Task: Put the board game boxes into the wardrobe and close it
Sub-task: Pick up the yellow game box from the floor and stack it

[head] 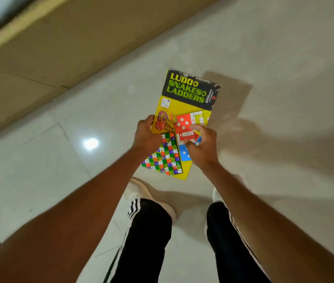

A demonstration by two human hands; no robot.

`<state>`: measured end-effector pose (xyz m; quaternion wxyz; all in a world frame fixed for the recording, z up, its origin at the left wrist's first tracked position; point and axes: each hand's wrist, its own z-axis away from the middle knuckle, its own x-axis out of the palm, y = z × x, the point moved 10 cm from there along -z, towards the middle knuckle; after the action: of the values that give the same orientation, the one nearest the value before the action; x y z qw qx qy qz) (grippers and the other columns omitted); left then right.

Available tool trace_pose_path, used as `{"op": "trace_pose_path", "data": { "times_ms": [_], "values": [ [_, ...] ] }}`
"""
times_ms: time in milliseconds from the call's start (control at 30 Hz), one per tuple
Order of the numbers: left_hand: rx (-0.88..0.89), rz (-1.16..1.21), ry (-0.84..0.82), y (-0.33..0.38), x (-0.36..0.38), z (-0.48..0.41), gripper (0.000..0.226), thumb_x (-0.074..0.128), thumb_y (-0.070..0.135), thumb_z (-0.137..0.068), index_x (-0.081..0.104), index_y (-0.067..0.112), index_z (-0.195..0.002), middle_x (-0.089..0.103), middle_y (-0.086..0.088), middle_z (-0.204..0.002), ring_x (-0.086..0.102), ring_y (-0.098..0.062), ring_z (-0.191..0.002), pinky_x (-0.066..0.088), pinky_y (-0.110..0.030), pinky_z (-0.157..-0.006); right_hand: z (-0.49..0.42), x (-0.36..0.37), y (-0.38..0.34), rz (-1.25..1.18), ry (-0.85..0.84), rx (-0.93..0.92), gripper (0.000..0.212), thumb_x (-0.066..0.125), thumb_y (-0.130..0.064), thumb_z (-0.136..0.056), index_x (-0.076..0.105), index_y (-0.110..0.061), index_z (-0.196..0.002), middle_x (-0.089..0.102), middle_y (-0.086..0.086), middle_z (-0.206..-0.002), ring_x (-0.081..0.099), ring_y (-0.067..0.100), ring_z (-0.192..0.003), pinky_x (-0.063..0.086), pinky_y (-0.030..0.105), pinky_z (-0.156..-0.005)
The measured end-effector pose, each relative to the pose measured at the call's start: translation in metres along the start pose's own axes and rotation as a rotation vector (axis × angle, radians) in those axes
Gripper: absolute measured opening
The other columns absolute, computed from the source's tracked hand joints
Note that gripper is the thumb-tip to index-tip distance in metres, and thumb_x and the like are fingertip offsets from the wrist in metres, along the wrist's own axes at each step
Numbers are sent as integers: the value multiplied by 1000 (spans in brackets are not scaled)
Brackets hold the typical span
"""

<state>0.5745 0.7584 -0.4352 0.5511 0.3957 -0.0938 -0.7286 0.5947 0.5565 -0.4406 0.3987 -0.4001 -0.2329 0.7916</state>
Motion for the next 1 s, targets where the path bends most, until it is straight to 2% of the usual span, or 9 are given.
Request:
{"op": "trace_pose_path", "data": {
  "times_ms": [67, 133, 167, 233, 400, 600, 767, 900, 1000],
  "values": [
    [0, 56, -14, 34, -15, 44, 33, 66, 1, -74, 65, 17, -103, 71, -3, -96, 70, -18, -83, 60, -37, -71, 36, -37, -33, 23, -25, -19, 49, 74, -7, -74, 60, -17, -120, 53, 13, -120, 42, 22, -120, 40, 29, -99],
    [31, 89, -36, 86, -37, 103, 37, 62, -3, -76, 65, 16, -108, 71, -2, -100, 68, -15, -88, 56, -31, -73, 77, -88, -75, 20, -59, -3, 51, 74, -7, -76, 57, -20, -123, 47, 12, -127, 41, 16, -121, 35, 9, -94],
    [29, 90, -48, 111, -47, 132, 41, 60, -4, -77, 64, 17, -112, 69, -2, -104, 67, -16, -92, 56, -32, -76, 98, -112, -94, 19, -85, 12, 52, 73, -7, -78, 56, -21, -124, 44, 11, -130, 39, 13, -121, 30, -2, -89],
    [25, 102, -67, 164, -67, 201, 44, 59, -4, -79, 62, 17, -117, 67, -1, -110, 65, -18, -98, 57, -38, -81, 149, -169, -139, 29, -116, -8, 52, 72, -6, -79, 55, -23, -126, 42, 10, -132, 37, 10, -122, 24, -9, -86],
    [39, 154, -102, 291, -108, 349, 42, 63, 7, -86, 58, 28, -122, 64, 0, -116, 66, -21, -99, 60, -46, -77, 254, -312, -248, 74, -120, -127, 51, 74, -10, -77, 57, -20, -124, 46, 10, -131, 39, 11, -122, 22, -7, -92],
    [201, 280, -100, 443, -138, 460, 43, 63, 6, -90, 57, 35, -122, 65, 0, -115, 65, -20, -103, 59, -32, -74, 318, -459, -353, 85, -20, -269, 46, 73, -10, -79, 60, -24, -120, 50, 6, -127, 43, 12, -121, 24, -6, -92],
    [305, 304, -94, 524, -140, 461, 57, 65, 9, -89, 48, 33, -138, 61, -3, -118, 63, -22, -104, 59, -43, -80, 308, -534, -402, 67, 70, -361, 43, 73, -11, -80, 60, -24, -120, 51, 2, -125, 41, 2, -115, 26, -3, -92],
    [366, 295, -65, 578, -147, 422, 74, 67, 9, -87, 34, 46, -142, 58, -3, -119, 63, -15, -100, 56, -30, -71, 265, -567, -439, 40, 102, -387, 43, 70, -8, -82, 61, -26, -120, 48, 1, -124, 44, 5, -115, 28, -3, -93],
    [416, 233, -42, 620, -158, 384, 83, 68, 8, -86, 25, 61, -134, 59, 3, -114, 63, -12, -97, 52, -21, -64, 222, -585, -469, 41, 111, -398, 44, 69, -6, -84, 61, -25, -122, 46, -4, -122, 47, 9, -117, 38, 15, -101]
  ]
}}
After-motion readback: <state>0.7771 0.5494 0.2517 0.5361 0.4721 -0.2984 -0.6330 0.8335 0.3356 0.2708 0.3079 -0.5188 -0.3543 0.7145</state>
